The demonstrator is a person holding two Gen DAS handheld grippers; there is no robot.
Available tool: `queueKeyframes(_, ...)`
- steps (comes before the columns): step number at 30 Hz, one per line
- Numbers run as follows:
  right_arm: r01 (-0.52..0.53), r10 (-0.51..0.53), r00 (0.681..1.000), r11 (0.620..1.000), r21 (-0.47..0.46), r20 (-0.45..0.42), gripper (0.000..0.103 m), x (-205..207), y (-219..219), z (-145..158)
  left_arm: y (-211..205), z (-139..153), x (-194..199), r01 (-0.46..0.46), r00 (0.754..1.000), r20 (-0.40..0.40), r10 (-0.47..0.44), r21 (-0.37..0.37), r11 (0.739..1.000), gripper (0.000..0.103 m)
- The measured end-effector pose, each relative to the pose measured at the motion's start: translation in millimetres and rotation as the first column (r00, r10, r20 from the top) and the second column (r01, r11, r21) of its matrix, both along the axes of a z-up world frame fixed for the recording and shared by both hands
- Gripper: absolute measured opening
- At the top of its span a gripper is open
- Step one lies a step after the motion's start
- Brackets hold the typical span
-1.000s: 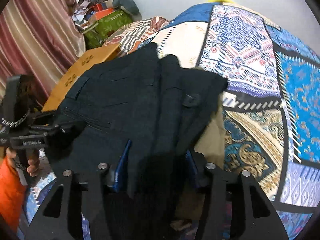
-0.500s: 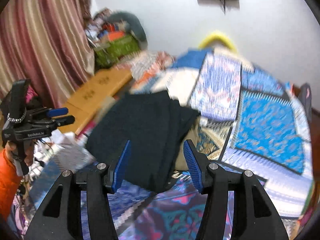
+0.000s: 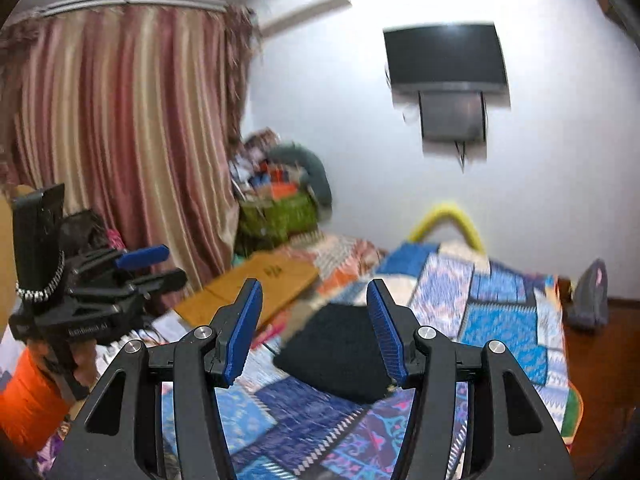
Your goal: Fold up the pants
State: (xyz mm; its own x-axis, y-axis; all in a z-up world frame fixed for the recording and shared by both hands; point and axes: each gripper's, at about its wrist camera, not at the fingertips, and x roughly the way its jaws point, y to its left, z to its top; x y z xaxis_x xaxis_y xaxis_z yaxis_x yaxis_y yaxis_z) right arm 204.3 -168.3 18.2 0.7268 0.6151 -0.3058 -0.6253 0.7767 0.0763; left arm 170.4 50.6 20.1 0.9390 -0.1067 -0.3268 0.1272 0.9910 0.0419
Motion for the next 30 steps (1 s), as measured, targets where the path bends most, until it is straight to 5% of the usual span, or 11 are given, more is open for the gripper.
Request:
queueKeyframes(8, -0.028, 0.015, 0.989, 0.996, 0.087, 0.145, 0.054, -77.8, -4.8, 9.9, -16.0, 17.8, -87.6, -0.049, 0.987, 0.148, 0.055, -0.044, 0.998, 0.061)
queueKeyframes(13, -0.007, -0.015, 0.985, 0.992, 0.123, 0.175, 0.079, -96.8, -5.4, 0.5, -25.8, 17.4, -117.0, -0.090, 0.976, 0.195, 0.096, -0.042, 0.995, 0.088)
queueKeyframes(20, 0.052, -0.078, 0.979, 0.989, 0.137, 0.188, 0.103, -108.0, -4.8, -1.9, -25.2, 16.3, -134.0, -0.088, 0.972, 0.212, 0.102, -0.073, 0.993, 0.102)
queueKeyframes(30, 0.094, -0.120, 0.977, 0.985, 0.148, 0.179, 0.103, -111.3, -9.1, -5.2, -26.7, 8.6, -140.1, -0.091, 0.972, 0.212, 0.104, -0.067, 0.994, 0.103)
